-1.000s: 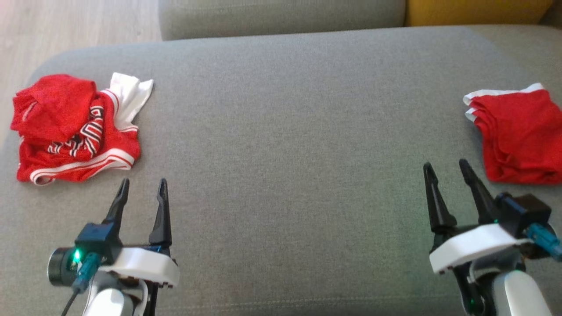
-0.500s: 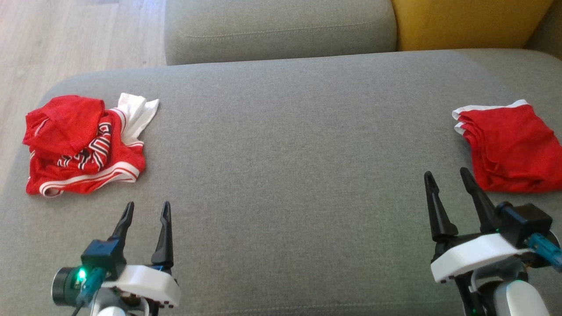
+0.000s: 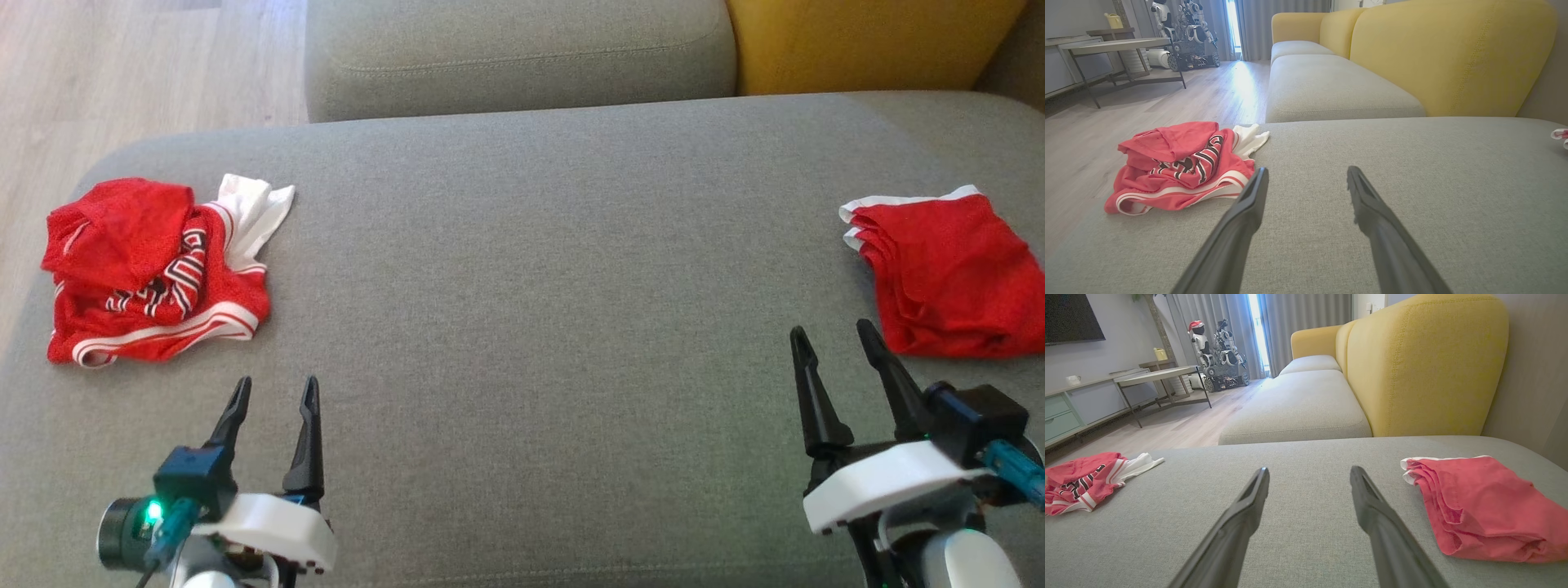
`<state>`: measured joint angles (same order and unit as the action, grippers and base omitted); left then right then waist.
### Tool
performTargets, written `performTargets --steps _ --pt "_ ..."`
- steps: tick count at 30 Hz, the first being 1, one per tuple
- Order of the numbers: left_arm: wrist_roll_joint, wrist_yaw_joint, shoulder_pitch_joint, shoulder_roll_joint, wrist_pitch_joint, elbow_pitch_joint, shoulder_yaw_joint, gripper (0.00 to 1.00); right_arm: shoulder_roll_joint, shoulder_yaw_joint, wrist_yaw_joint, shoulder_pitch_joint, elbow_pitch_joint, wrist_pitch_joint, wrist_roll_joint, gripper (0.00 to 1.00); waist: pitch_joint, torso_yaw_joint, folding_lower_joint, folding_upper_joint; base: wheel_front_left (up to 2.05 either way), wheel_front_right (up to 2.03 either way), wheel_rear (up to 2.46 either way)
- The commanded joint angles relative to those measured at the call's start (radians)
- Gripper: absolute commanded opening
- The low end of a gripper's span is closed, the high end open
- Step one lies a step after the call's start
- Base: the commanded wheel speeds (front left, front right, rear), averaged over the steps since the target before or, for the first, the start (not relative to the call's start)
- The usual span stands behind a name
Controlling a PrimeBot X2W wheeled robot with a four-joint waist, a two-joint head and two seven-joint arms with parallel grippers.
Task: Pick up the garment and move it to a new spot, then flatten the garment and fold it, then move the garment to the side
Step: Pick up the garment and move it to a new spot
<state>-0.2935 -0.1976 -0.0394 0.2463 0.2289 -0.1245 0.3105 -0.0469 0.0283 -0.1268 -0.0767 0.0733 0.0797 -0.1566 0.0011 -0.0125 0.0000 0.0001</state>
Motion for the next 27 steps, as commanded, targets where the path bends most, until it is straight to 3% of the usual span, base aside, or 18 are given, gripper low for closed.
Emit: performTargets --steps 1,19,27 --pt "-0.010 -0.006 0.044 0.021 0.000 0.029 -0.035 1.00 -0.003 0.023 -0.004 0.028 0.043 0.001 0.005 1.00 0.001 0.000 0.0000 -0.0001 0.00 0.00 0.00" --pt "-0.016 -0.012 0.056 0.027 0.002 0.029 -0.027 1.00 -0.003 0.019 -0.004 0.030 0.045 0.002 0.004 1.00 0.007 0.009 0.0000 -0.0001 0.00 0.00 0.00" --pt "-0.019 -0.017 0.081 0.023 0.004 0.028 -0.025 1.00 -0.003 0.028 -0.004 0.028 0.071 0.005 0.004 1.00 0.017 0.087 0.0000 -0.0001 0.00 0.00 0.00"
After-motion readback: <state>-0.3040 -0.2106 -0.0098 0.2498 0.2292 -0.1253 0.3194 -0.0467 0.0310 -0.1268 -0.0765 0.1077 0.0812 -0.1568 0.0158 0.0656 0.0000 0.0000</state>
